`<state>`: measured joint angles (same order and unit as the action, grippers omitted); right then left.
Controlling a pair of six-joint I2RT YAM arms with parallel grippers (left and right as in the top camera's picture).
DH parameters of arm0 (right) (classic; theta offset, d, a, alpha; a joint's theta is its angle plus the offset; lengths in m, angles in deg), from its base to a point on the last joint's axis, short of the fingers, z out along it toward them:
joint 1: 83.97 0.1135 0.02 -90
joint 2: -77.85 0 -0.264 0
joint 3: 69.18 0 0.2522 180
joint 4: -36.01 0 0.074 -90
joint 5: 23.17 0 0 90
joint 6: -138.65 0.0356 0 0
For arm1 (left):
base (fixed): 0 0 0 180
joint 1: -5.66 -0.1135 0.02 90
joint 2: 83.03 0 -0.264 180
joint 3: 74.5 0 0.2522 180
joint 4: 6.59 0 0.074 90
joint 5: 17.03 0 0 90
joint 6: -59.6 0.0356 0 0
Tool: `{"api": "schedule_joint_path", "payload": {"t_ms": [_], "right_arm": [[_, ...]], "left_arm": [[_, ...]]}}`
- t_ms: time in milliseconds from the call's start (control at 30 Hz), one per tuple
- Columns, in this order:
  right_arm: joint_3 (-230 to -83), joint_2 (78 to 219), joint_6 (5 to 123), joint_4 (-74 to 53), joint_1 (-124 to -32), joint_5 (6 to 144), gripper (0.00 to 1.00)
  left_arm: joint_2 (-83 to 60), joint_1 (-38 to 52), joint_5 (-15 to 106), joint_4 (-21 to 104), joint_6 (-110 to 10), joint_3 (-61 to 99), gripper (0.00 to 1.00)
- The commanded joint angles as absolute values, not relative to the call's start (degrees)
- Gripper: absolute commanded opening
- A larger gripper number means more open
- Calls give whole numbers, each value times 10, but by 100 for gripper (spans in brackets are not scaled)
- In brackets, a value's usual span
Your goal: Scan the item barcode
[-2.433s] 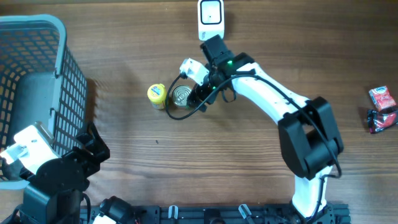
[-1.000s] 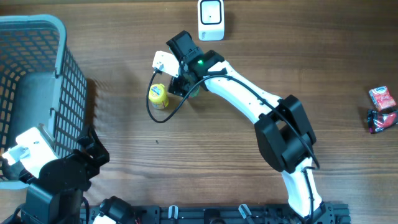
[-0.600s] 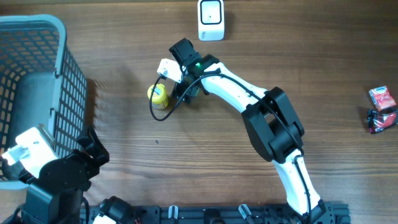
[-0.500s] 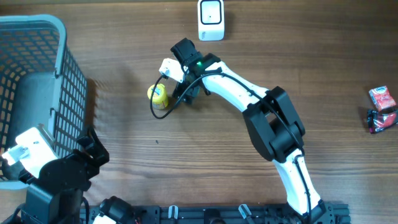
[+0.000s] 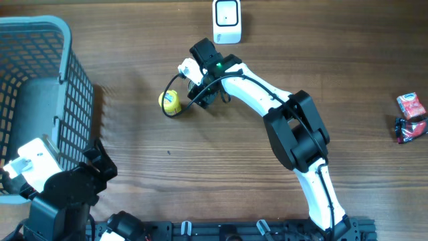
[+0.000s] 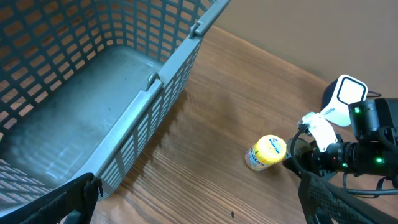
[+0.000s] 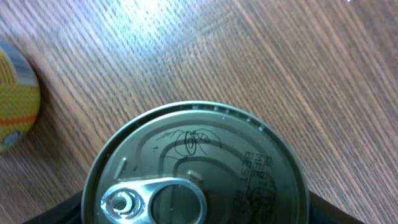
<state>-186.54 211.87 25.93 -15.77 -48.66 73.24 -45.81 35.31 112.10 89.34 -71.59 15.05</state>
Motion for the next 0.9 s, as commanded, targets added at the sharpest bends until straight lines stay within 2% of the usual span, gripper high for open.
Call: {"api": "schedule_joint_path", "payload": {"t_ms": [0,133,433,633,867], "right_arm": [[-1866,2129,297,-156,-486,744,77],[-1866,2129,302,-151,-486,744,66],[-1866,2099,313,-182,-489,733,65],[-1866,2049,352,-284,-501,697,66],[-1866,2038,273,-470,-502,699,66]], "left_arm": [[-458,355,1127,893,-715,149,100],[-458,355,1127,893,-715,149,100],[-458,355,1127,893,-715,149,100],[-458,355,1127,893,-715,149,100],[-458,355,1119,893,-716,149,100]]}}
